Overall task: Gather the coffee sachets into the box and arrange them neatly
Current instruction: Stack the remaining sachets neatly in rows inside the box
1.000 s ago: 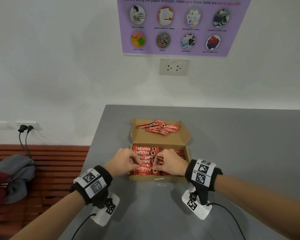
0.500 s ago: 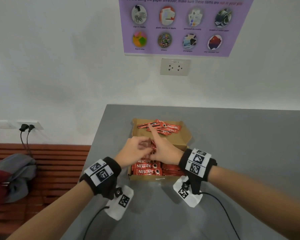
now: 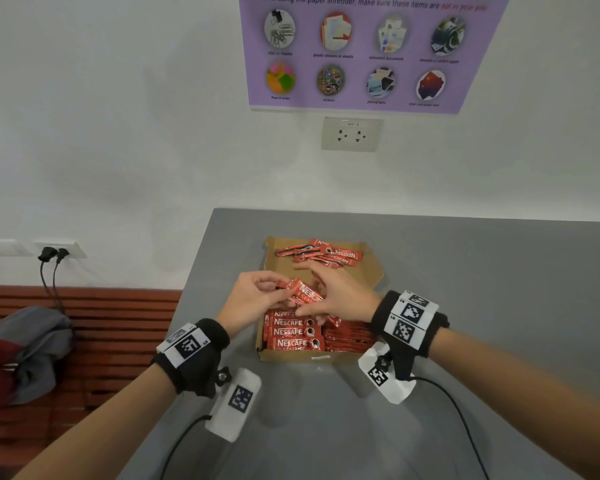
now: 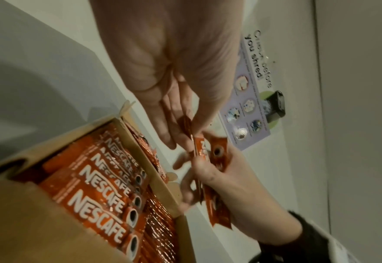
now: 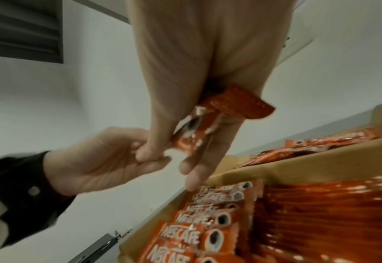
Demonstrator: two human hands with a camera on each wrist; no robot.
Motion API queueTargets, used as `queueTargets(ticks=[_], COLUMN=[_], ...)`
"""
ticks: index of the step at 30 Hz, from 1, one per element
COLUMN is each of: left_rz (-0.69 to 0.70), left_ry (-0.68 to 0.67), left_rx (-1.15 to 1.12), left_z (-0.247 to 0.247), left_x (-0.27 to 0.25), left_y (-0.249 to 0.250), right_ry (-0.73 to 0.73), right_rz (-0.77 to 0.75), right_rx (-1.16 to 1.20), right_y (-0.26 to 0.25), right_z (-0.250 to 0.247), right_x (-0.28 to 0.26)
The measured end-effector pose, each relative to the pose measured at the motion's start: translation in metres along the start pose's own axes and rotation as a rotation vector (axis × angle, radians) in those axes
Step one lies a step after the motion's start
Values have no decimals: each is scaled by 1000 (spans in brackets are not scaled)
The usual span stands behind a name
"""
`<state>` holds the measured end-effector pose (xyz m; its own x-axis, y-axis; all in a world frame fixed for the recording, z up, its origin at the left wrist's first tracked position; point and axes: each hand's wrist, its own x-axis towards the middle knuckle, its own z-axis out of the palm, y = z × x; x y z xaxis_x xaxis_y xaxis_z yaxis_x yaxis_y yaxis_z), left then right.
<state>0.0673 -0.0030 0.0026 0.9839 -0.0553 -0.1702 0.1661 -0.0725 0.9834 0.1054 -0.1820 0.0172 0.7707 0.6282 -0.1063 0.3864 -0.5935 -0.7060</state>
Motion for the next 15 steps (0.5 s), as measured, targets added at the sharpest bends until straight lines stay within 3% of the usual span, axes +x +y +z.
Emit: queueTargets(ticks=[3, 8, 11, 15], left_rz=[-13, -4, 41, 48], left_ry=[68, 53, 49, 121], left_rx=[-3, 39, 63, -14], left_z=[-10, -12, -18, -21], left_x=[1, 0, -1, -1], left_y=[-8, -17, -21, -19], right_ry=[69, 18, 76, 157], right_rz=[41, 60, 114, 109], right_rx=[52, 41, 110, -28], right_y=[14, 17, 21, 26], right_z=[-8, -5, -6, -8], right_x=[-8, -13, -14, -16])
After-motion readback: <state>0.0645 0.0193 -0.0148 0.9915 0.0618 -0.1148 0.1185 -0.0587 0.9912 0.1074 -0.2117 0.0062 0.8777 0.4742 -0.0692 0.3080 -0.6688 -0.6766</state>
